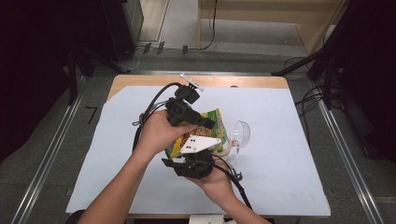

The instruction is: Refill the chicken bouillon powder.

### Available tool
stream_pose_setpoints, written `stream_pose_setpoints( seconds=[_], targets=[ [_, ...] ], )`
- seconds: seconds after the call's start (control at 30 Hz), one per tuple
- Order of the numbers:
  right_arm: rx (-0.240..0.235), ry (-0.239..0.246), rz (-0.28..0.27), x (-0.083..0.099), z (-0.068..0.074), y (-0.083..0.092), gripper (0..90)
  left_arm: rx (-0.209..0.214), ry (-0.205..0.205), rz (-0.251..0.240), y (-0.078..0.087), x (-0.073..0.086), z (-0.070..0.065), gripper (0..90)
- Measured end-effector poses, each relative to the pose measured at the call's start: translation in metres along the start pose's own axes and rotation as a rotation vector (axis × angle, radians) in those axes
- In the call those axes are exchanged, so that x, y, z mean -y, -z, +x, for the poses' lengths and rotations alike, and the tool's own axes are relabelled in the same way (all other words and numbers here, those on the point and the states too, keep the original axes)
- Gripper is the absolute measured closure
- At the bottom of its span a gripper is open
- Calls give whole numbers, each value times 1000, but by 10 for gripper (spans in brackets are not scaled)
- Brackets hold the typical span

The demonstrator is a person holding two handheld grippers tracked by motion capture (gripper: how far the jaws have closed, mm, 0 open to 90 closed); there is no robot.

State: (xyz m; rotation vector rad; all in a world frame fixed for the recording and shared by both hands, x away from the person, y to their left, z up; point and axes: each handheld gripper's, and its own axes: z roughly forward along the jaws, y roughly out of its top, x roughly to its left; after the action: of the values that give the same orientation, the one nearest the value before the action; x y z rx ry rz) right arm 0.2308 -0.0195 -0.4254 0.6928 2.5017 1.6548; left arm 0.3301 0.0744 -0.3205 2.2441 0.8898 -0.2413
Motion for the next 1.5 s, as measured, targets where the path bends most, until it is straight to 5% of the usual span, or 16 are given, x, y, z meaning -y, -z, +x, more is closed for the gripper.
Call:
stream_pose_setpoints(
  seconds=[1.5],
  targets=[
    [-4,15,-10,3,0,-4,698,-30,-7,-11,2,4,-5,748]
  ],
)
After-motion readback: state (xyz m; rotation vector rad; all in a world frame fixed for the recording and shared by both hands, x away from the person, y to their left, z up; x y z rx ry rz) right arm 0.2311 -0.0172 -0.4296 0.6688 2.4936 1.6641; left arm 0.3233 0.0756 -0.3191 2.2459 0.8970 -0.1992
